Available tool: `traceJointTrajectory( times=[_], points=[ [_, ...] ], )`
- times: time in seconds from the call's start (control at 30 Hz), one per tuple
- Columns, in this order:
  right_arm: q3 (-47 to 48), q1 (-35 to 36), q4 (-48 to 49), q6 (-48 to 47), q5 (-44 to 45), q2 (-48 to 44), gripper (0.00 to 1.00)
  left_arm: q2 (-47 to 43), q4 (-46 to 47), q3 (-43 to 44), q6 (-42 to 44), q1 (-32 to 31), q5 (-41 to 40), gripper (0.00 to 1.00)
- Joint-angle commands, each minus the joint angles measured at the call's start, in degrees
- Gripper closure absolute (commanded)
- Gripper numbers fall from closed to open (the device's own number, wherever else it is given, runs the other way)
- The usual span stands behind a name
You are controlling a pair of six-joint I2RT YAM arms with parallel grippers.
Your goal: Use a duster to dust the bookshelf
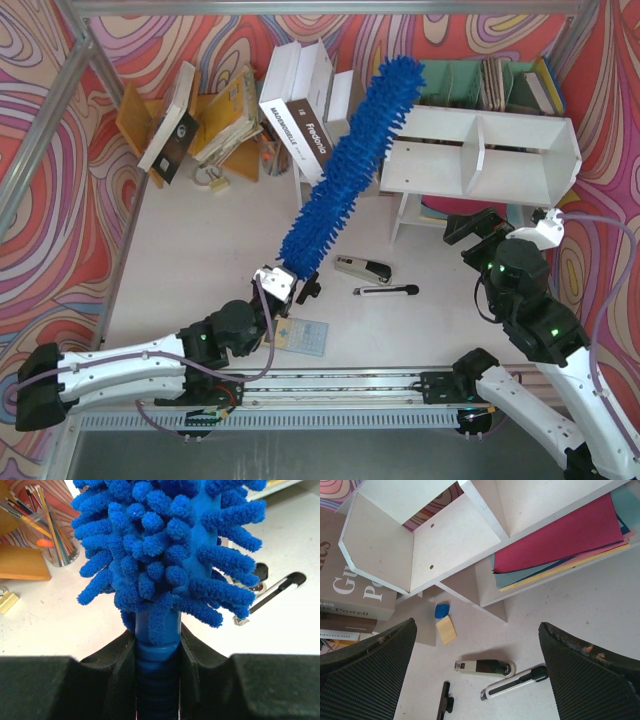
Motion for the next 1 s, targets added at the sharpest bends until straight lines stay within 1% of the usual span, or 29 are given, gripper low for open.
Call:
traceJointTrajectory(
  times=[0.0, 0.33, 0.47, 0.57, 0.77, 0.97],
  points=[
    [-0.2, 0.0, 0.6, 0.6, 0.1, 0.6, 0.04, 0.6, 4.3, -2.8, -2.7, 1.8, 3.0, 1.00],
    [0.1, 0.1, 1.1, 0.7, -0.3, 1.4, 0.04, 6.6, 4.9, -4.6, -7.3, 2.1, 6.5, 1.00],
    [0.2, 0.0, 1.5, 0.5, -0.5, 1.8, 0.04, 8.3, 5.6, -4.9, -7.7, 2.1, 7.4, 1.00],
    [0.5, 0.0, 1.4, 0.3, -0.5, 2.1, 0.04, 7.2, 3.9, -3.2, -6.8, 2.1, 7.6, 1.00],
    [0.7, 0.0, 1.8, 0.2, -0.6, 2.3, 0.04, 3.7, -2.3, 3.3, -4.3, 2.1, 8.5, 1.00],
    [0.4, 0.1, 1.6, 0.5, -0.7, 2.1, 0.04, 1.5, -3.7, 6.1, -2.8, 2.1, 7.9, 1.00]
  ],
)
